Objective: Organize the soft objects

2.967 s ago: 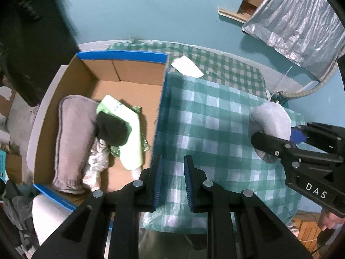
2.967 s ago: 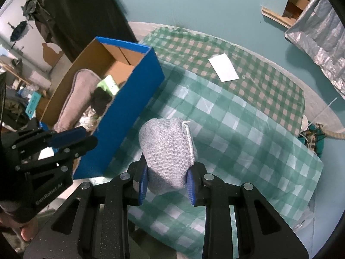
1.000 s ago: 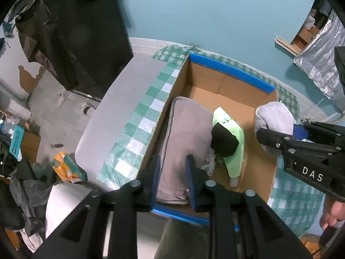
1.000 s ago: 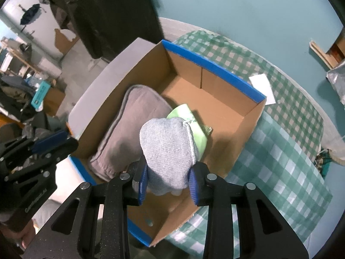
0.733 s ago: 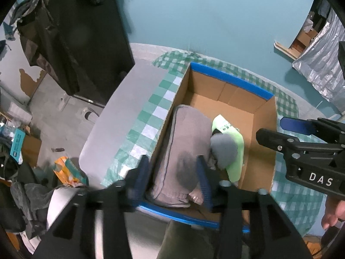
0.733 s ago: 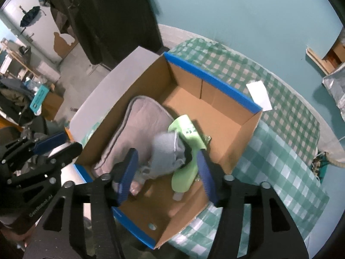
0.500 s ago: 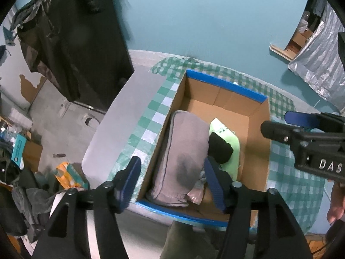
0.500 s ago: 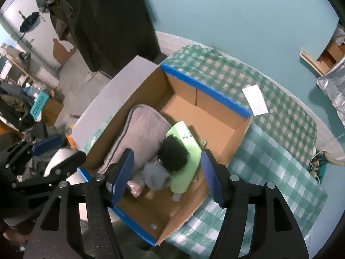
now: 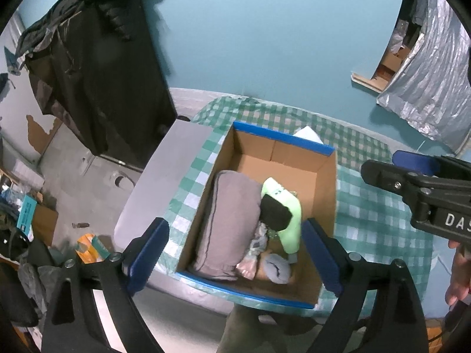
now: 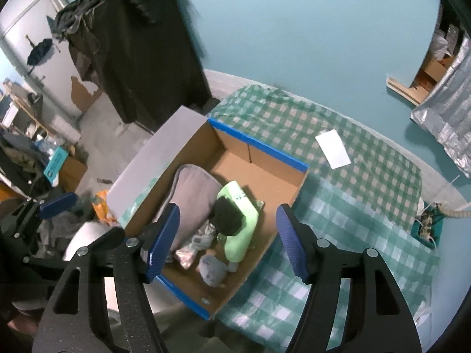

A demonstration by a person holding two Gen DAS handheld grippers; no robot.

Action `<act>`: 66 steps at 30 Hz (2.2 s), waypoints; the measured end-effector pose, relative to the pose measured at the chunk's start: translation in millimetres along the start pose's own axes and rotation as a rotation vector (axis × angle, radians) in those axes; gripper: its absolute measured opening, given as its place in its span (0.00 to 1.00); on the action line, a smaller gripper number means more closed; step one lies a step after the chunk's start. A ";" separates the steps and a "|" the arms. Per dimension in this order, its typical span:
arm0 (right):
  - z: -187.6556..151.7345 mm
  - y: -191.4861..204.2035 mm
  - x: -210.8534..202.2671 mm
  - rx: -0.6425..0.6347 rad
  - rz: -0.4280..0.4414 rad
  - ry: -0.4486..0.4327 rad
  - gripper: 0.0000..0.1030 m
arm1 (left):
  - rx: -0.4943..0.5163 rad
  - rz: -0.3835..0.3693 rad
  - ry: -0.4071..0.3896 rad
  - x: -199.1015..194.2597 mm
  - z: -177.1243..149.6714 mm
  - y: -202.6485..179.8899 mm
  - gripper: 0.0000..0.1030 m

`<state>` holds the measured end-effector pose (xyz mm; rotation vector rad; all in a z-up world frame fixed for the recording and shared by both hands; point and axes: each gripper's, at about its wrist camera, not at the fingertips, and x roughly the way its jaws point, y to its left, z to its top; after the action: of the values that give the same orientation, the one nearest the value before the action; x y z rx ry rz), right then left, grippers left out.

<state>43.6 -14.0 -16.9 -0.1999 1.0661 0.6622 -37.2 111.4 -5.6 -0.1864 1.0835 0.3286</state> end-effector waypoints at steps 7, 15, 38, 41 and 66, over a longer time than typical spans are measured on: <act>-10.3 -16.2 -26.5 0.031 -0.032 -0.033 0.67 | -0.001 -0.008 -0.009 -15.5 -0.6 -13.1 0.90; -23.4 -36.9 -44.8 0.091 -0.051 -0.054 0.67 | 0.033 0.015 -0.023 -30.6 -1.6 -27.8 0.90; -45.8 -57.7 -66.0 0.140 -0.073 -0.065 0.67 | 0.057 -0.017 0.027 -29.1 -4.9 -53.7 0.90; -47.2 -60.4 -67.1 0.147 -0.072 -0.064 0.67 | 0.059 -0.016 0.027 -28.8 -5.4 -54.9 0.90; -50.3 -66.2 -70.0 0.142 -0.067 -0.057 0.67 | 0.085 -0.003 0.031 -27.1 -7.9 -68.2 0.90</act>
<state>23.4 -117.7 8.3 -0.0929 1.0426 0.5271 -31.3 40.5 14.2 -0.1172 1.1261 0.2772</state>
